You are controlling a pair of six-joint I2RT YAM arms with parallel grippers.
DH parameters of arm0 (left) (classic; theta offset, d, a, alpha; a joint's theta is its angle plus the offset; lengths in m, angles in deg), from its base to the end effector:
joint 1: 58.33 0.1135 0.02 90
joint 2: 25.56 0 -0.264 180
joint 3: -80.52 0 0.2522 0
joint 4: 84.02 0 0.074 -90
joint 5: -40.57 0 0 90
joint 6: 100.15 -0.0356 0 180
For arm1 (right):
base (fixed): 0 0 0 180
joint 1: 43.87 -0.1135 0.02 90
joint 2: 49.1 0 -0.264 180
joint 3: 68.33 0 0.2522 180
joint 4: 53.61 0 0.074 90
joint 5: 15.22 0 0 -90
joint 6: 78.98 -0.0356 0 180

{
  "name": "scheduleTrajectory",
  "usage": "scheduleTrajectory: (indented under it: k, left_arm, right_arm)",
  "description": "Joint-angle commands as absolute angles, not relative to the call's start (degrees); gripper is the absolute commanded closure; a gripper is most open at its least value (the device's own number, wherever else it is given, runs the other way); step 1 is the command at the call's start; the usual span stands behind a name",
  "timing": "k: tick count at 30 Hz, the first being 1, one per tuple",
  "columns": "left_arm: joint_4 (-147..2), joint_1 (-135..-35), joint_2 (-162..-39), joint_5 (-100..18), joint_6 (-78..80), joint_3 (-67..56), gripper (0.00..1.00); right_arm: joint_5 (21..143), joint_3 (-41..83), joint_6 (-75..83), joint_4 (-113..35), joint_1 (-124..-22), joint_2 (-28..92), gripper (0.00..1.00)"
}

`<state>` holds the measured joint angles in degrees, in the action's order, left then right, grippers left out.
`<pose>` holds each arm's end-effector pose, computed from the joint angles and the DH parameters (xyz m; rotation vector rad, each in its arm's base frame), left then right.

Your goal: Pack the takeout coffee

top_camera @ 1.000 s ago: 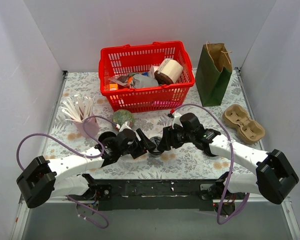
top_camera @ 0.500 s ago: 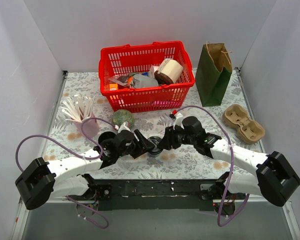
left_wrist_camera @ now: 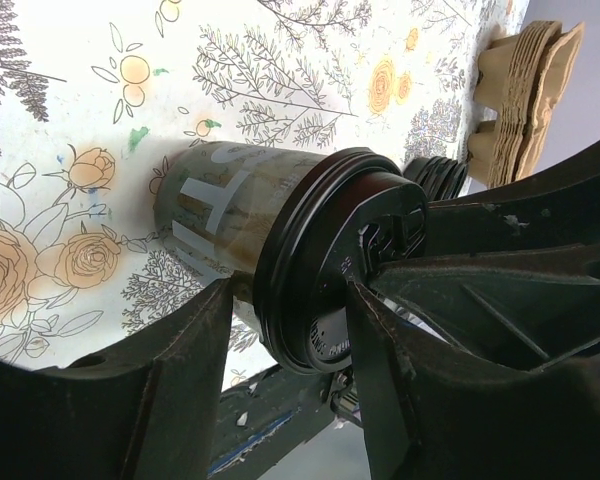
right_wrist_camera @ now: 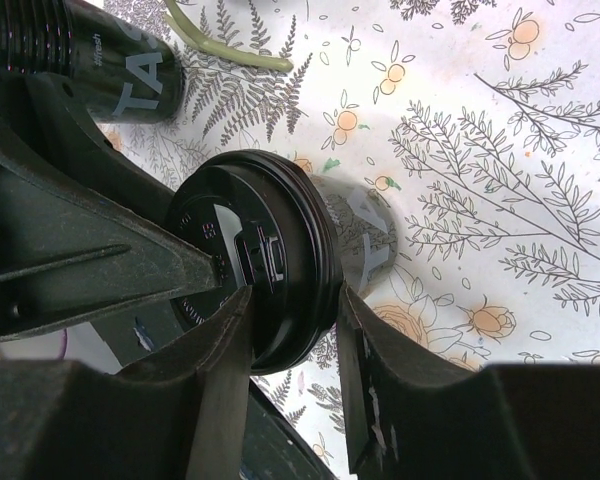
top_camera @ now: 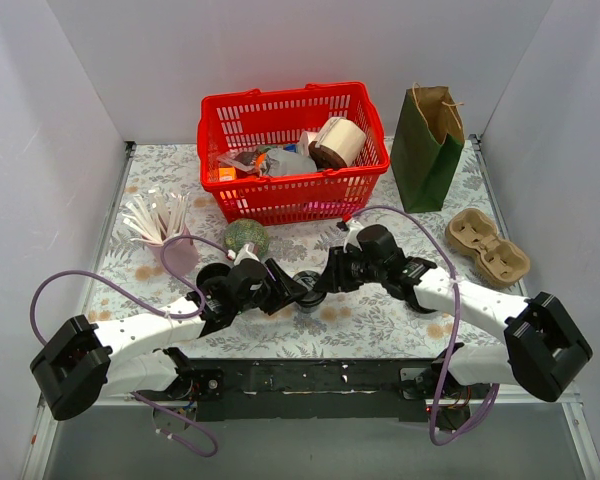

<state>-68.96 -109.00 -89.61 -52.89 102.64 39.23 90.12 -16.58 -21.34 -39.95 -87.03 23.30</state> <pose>0.1434 -0.1716 0.1861 -1.4109 2.2661 -1.2818 0.1873 0.1886 0.2151 -0.3849 2.3075 1.0033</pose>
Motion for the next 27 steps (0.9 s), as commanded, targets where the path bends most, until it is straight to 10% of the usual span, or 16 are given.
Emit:
scheduleTrajectory:
  k: [1,20,27]
  left_arm:
    - [-64.99,-108.52,-89.02,-53.65,101.91,40.31,0.57]
    - [-56.11,-107.9,-85.07,-54.96,95.67,32.22,0.03]
    - [-53.65,-106.32,-81.64,-56.37,93.48,31.17,0.02]
  right_arm:
    - [86.73,-16.52,-18.17,-32.47,-87.03,26.57,0.74]
    - [86.91,-2.28,-15.87,-25.09,-86.59,28.42,0.3]
    - [91.39,-0.7,-17.37,-26.84,-86.59,27.81,0.22]
